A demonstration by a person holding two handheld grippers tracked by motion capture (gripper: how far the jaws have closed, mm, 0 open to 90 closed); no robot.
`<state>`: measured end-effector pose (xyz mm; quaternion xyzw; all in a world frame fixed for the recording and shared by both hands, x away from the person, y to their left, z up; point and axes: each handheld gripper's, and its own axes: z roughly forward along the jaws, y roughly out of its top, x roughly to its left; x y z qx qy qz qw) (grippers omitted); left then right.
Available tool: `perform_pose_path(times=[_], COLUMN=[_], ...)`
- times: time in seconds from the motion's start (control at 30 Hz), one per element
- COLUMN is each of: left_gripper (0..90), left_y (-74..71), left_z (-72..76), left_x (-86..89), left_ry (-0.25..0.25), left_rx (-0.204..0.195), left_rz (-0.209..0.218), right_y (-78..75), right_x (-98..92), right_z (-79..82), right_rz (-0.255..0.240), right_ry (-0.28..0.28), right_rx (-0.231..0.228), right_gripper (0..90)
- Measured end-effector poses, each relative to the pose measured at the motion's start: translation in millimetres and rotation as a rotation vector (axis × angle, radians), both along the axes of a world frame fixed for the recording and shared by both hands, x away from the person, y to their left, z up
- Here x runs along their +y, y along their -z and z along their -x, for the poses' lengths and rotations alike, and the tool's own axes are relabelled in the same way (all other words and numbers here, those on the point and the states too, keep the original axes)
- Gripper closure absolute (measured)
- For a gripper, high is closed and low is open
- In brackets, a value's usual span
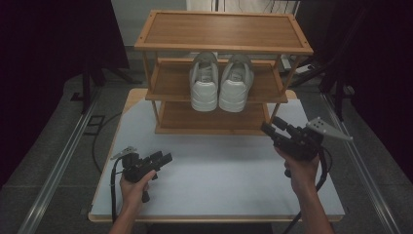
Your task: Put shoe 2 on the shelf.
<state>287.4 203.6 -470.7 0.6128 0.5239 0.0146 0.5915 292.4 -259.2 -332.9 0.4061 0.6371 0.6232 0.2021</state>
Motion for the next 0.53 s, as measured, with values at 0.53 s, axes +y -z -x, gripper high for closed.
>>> perform_pose_path(times=[0.53], left_gripper=[36.8], left_y=[-3.0], left_z=[0.0], left_x=[-1.5], left_ry=[0.017], left_rx=[-0.011], left_rz=[-0.008], right_y=[34.5], right_x=[6.1], right_z=[17.4], right_rz=[0.087], right_ry=[-0.038], right_rx=[0.033], right_gripper=[38.8])
